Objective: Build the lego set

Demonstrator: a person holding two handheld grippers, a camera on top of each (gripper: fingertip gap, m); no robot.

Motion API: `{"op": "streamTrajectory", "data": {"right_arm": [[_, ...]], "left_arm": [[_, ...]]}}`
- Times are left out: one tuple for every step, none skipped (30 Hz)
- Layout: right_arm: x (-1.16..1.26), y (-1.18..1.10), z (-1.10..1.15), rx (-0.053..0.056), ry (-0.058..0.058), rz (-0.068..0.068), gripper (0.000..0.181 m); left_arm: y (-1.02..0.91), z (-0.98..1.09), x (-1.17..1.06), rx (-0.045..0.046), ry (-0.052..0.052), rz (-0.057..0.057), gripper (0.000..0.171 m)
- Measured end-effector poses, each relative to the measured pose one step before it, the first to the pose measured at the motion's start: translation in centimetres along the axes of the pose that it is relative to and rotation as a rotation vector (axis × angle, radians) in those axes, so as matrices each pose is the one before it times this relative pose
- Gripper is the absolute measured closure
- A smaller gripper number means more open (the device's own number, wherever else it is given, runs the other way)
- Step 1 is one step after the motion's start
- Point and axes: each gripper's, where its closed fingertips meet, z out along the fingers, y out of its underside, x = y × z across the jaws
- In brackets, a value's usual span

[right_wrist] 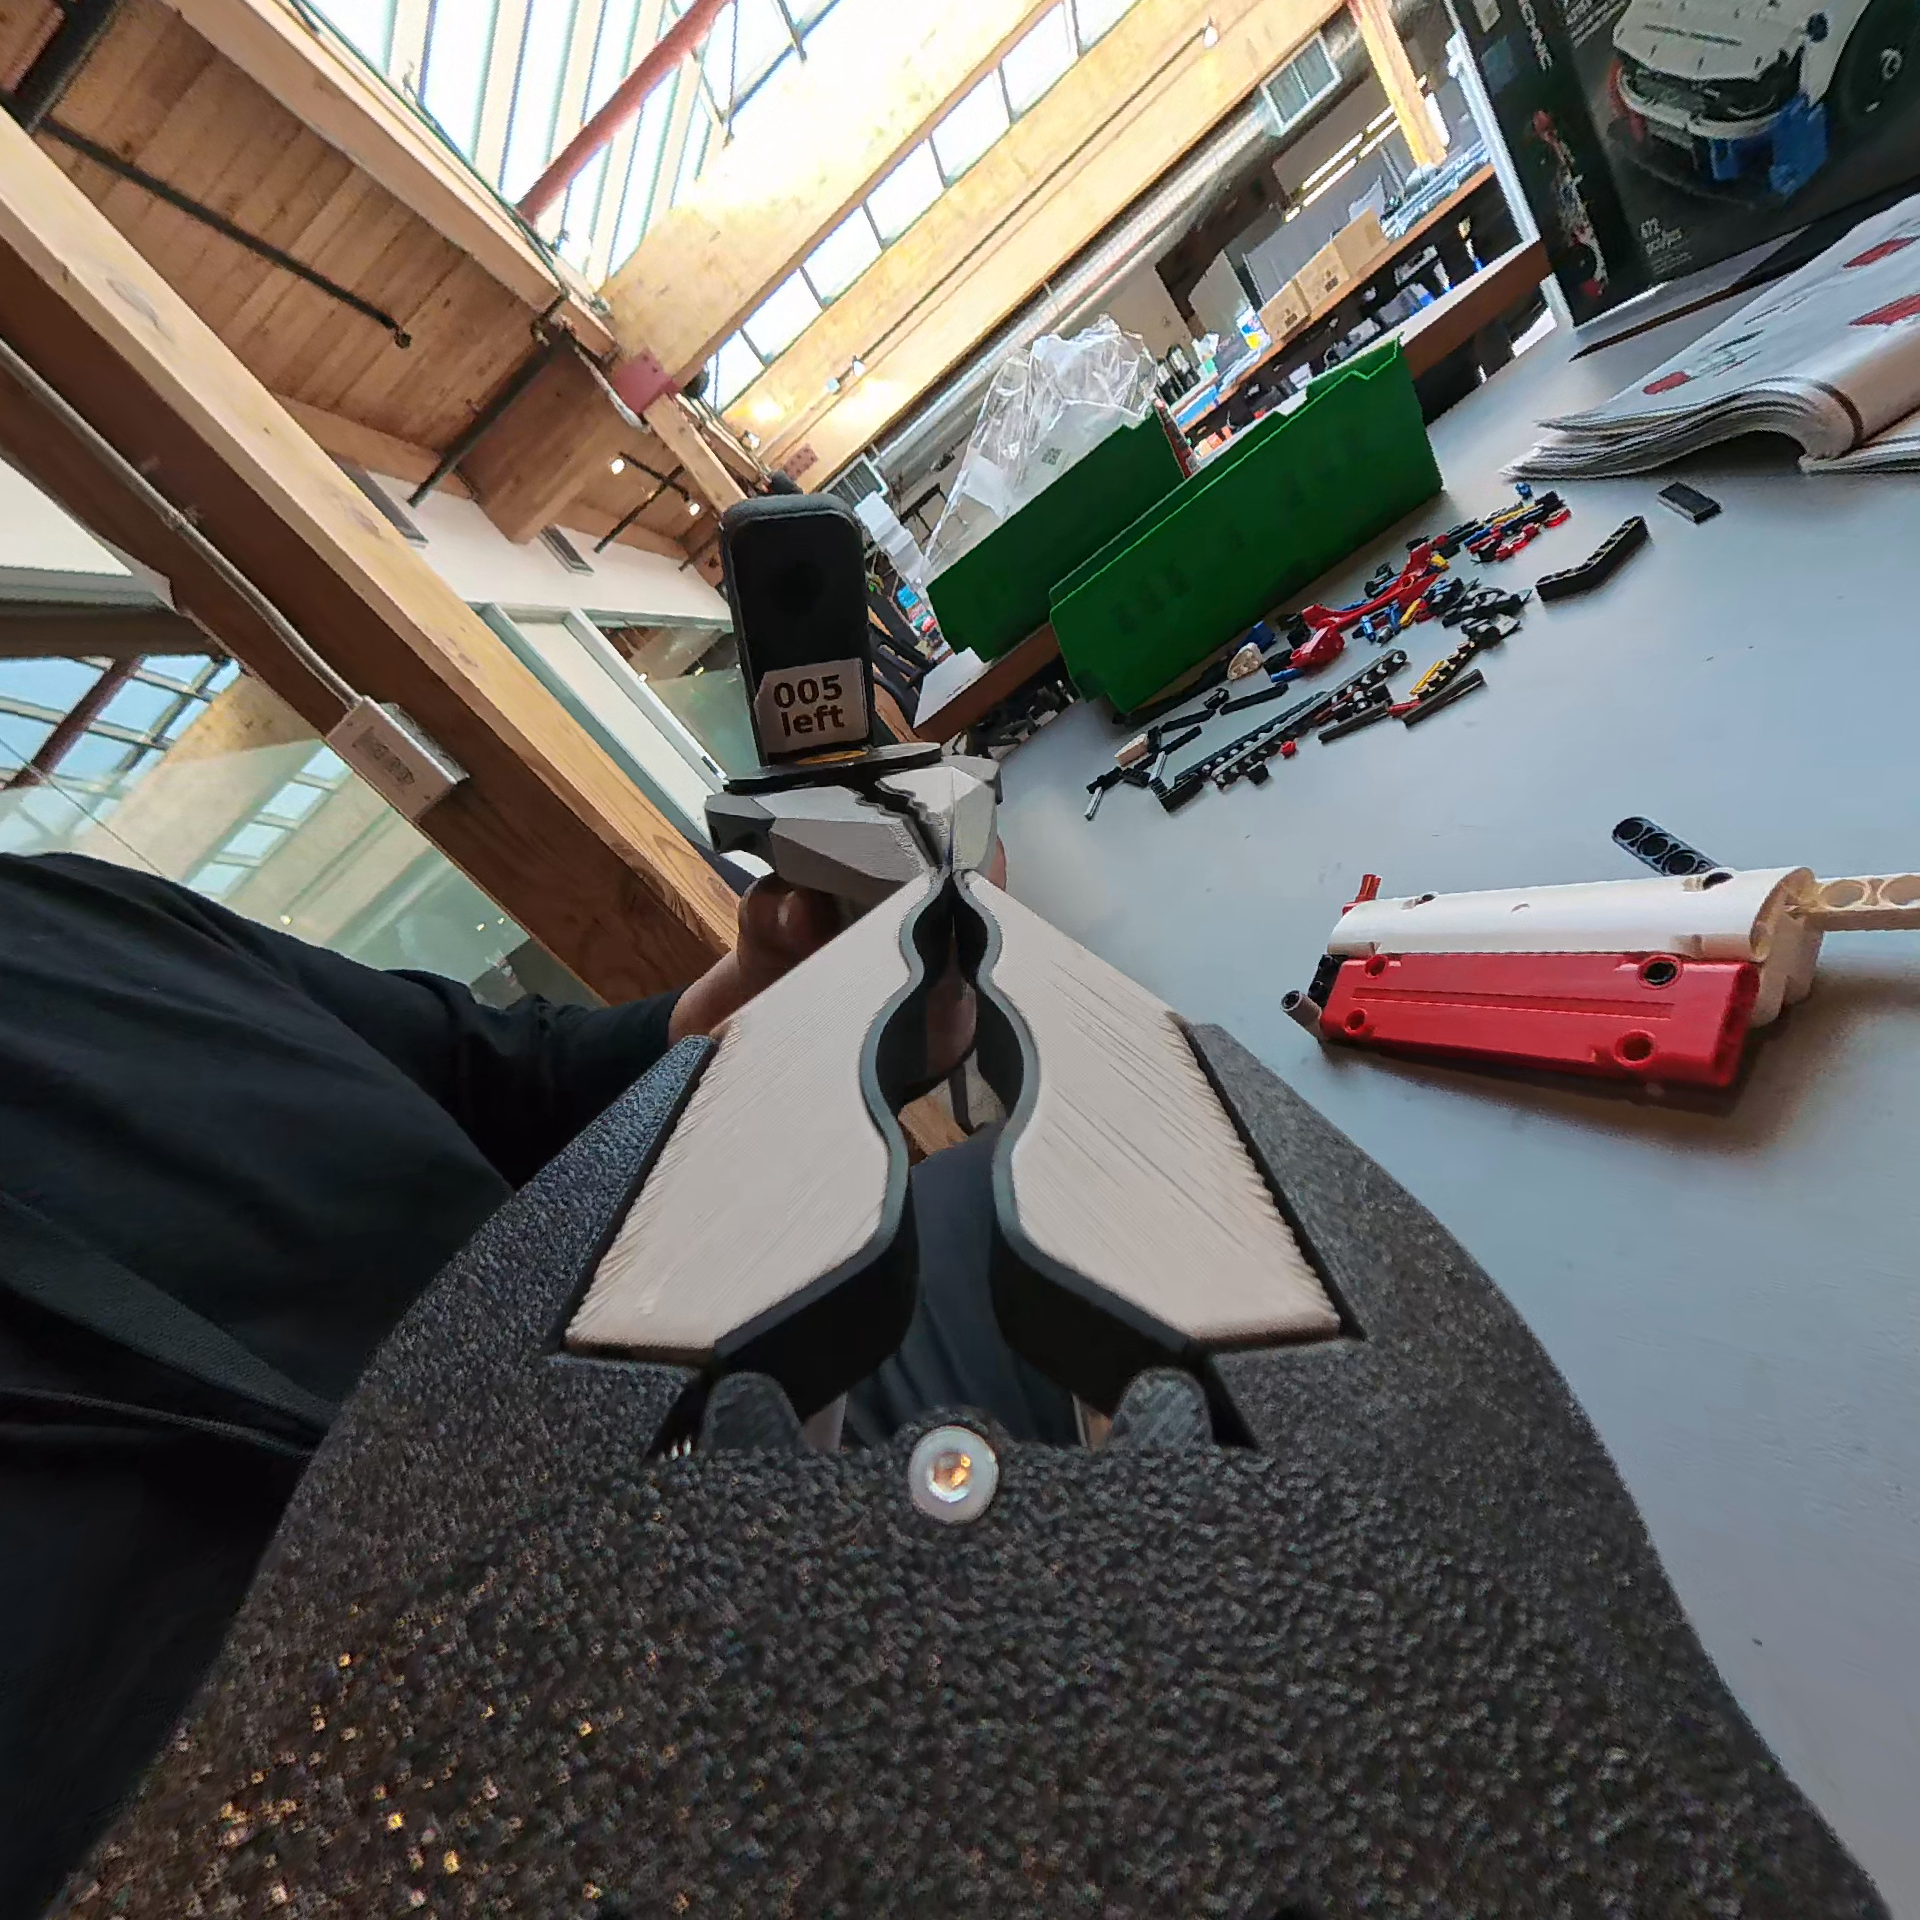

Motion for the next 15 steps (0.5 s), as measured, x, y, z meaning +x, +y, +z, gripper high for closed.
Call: {"op": "streamTrajectory", "data": {"right_arm": [[0.066, 0.106, -0.007, -0.0107, 0.0079, -0.0114, 0.181], [0.107, 0.154, -0.021, -0.0138, 0.0114, -0.0163, 0.181], [0.078, 0.127, -0.03, -0.0138, 0.0106, -0.0166, 0.181], [-0.006, 0.095, -0.027, -0.0126, 0.0051, -0.0134, 0.181], [-0.049, 0.049, -0.027, -0.011, 0.0031, -0.0118, 0.181], [-0.018, 0.084, -0.037, -0.0121, 0.0049, -0.0122, 0.18], [-0.032, 0.115, -0.03, -0.0124, 0.0034, -0.0114, 0.179], [-0.131, 0.083, -0.041, -0.0093, -0.0032, -0.0086, 0.177], [-0.169, 0.055, -0.05, -0.0055, -0.0069, -0.0059, 0.176], [0.097, -0.043, -0.12, 0.0016, 0.0103, -0.0034, 0.171], [0.374, -0.256, -0.298, 0.0144, 0.0251, -0.0025, 0.169], [0.314, -0.448, -0.479, 0.024, 0.0126, 0.0031, 0.169], [0.128, -0.616, -0.588, 0.0314, -0.0049, 0.0152, 0.167], [-0.075, -0.686, -0.604, 0.0307, -0.0177, 0.0196, 0.161], [-0.246, -0.578, -0.524, 0.0198, -0.021, 0.0117, 0.159]], "left_arm": [[0.146, 0.032, -0.182, -0.01312, -0.0124, 0.0045, 0.171], [0.166, 0.016, -0.101, -0.01579, -0.0088, 0.0081, 0.171], [0.101, 0.003, 0.029, -0.01086, -0.0008, 0.0081, 0.171], [0.078, 0.013, 0.053, -0.00916, -0.0002, 0.0036, 0.171], [0.075, 0.023, 0.039, -0.00743, -0.0013, 0.0028, 0.171], [0.118, 0.044, 0.074, -0.01088, 0.0027, 0.001, 0.171], [0.126, 0.042, 0.076, -0.01191, 0.0032, 0.0007, 0.171], [0.095, 0.007, 0.038, -0.00929, 0.0019, -0.0008, 0.171], [0.055, -0.006, 0.069, -0.00704, 0.0066, -0.0081, 0.171], [-0.039, -0.055, 0.191, -0.00104, 0.0174, -0.0162, 0.171], [-0.041, -0.099, 0.23, 0.00007, 0.0237, -0.0238, 0.171], [-0.107, -0.147, 0.131, 0.00436, 0.0202, -0.0274, 0.171], [-0.148, -0.183, 0.081, 0.00742, 0.0181, -0.0259, 0.171], [-0.024, -0.161, 0.041, -0.00184, 0.014, -0.0214, 0.171], [0.273, -0.08, -0.02, -0.02176, 0.0072, -0.0141, 0.171]]}}
